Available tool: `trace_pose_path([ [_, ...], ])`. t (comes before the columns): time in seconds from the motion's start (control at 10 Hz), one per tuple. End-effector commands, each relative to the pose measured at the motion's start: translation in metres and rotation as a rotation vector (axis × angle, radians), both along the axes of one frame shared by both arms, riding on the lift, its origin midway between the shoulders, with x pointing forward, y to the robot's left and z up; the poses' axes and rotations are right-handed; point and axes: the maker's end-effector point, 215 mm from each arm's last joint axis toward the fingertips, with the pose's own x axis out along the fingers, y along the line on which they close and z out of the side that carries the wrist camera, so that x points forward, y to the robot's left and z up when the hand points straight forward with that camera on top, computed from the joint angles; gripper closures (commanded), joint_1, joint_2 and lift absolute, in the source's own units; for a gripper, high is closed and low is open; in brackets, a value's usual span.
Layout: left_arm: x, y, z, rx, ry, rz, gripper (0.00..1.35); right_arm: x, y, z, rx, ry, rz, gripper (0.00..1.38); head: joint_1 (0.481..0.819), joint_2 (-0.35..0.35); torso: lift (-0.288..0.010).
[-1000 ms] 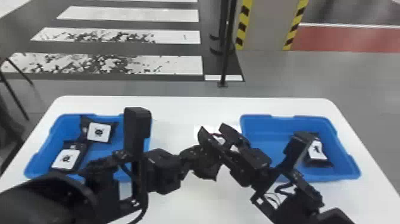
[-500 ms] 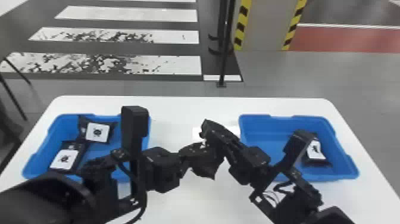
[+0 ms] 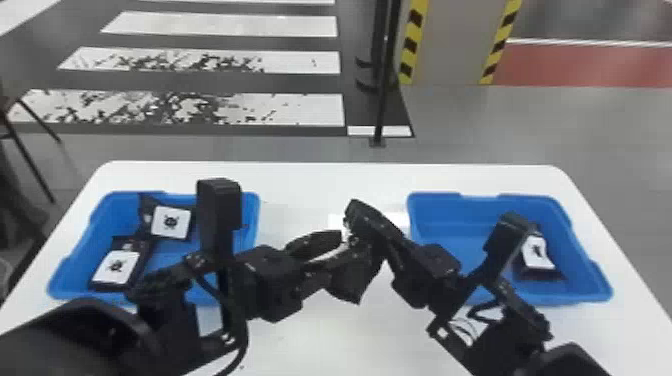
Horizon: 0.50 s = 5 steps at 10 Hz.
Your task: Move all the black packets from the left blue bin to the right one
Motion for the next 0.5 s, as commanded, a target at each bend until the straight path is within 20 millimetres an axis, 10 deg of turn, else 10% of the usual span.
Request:
trace_pose_path([
  [0.0,-0.006,0.011,-0.014,-0.005,0.033,0.028,0.14,0.021,-0.028,0.006,-0.015,-0.019,-0.051,1.29,0.695,-0.030,-0.140],
  [0.4,-0.003,0.049,-0.013,-0.024,0.020,0.120,0.17,0.090,-0.138,-0.003,-0.175,-0.044,-0.222,1.29,0.695,-0.085,-0.140],
])
